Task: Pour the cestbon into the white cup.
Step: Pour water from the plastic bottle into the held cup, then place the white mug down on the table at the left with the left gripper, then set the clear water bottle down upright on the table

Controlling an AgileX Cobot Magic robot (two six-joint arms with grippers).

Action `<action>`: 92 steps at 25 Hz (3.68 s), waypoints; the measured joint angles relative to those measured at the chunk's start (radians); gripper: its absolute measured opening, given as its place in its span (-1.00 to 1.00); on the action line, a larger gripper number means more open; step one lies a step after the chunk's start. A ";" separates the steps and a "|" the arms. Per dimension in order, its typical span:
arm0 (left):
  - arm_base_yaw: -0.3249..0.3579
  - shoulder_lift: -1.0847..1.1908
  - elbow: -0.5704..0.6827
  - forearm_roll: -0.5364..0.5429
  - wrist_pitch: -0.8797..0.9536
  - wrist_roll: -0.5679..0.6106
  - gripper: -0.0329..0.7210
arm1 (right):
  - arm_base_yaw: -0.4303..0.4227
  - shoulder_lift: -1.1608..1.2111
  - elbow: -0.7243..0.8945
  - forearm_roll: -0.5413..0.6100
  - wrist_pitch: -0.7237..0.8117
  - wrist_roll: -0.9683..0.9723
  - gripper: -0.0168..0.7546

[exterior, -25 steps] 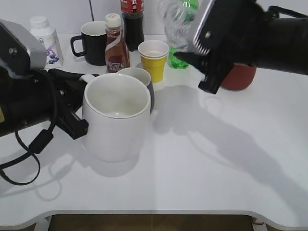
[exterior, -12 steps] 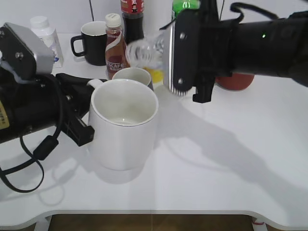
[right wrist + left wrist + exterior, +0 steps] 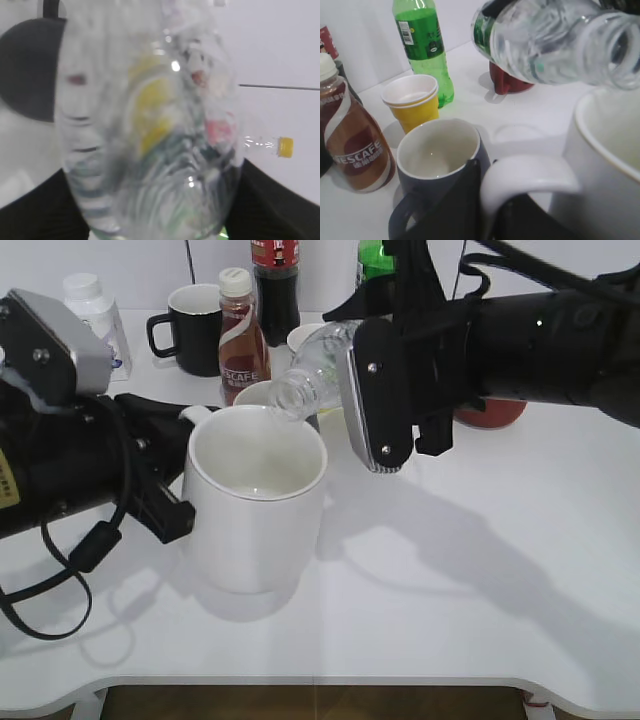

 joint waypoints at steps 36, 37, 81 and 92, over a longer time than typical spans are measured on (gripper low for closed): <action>0.000 0.000 0.001 -0.016 0.047 0.000 -0.83 | 0.001 0.000 0.000 0.331 -0.222 -0.519 0.32; 0.000 0.000 0.001 -0.016 0.048 0.000 -0.83 | 0.001 0.000 0.000 0.332 -0.224 -0.521 0.32; 0.524 0.338 -0.048 -0.263 -0.478 0.109 -0.83 | -0.317 0.108 0.140 0.190 -0.408 1.256 0.32; 0.524 0.588 -0.060 -0.228 -0.583 0.104 -0.84 | -0.317 0.268 0.141 0.200 -0.491 1.093 0.32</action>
